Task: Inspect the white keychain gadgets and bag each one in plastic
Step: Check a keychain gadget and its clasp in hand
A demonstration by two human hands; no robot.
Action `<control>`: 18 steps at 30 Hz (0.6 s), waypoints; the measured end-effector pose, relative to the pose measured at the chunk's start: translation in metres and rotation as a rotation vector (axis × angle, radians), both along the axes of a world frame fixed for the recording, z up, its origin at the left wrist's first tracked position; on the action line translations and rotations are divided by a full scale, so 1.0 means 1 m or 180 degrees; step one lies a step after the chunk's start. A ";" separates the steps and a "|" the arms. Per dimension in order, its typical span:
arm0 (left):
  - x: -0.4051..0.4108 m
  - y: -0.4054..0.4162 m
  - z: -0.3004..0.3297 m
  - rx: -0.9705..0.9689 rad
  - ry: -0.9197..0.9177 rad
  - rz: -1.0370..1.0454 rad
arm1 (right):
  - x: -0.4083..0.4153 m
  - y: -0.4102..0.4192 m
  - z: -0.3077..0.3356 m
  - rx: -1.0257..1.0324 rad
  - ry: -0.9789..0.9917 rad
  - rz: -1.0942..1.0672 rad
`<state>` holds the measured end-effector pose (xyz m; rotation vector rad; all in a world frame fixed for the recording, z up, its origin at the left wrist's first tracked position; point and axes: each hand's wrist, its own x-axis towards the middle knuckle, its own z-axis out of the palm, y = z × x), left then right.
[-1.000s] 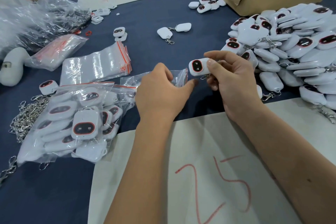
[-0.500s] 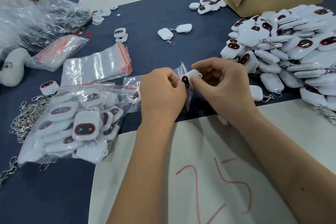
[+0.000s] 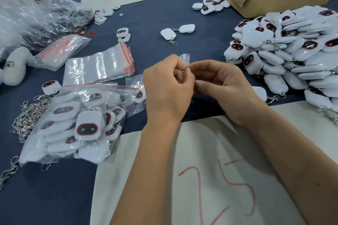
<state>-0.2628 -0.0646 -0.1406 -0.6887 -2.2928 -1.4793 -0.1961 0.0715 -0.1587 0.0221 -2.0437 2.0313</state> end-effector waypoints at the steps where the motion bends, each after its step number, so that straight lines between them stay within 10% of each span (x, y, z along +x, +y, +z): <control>1: -0.001 -0.001 0.000 0.0066 -0.0002 0.0023 | 0.000 0.000 0.001 0.0060 -0.0020 0.0143; 10: 0.001 0.003 0.002 0.0669 -0.0123 0.0191 | -0.001 -0.017 -0.002 0.2049 0.0000 -0.0942; 18: 0.001 0.002 0.005 0.0942 -0.0140 0.0284 | 0.000 -0.022 0.004 0.2616 -0.0291 0.0079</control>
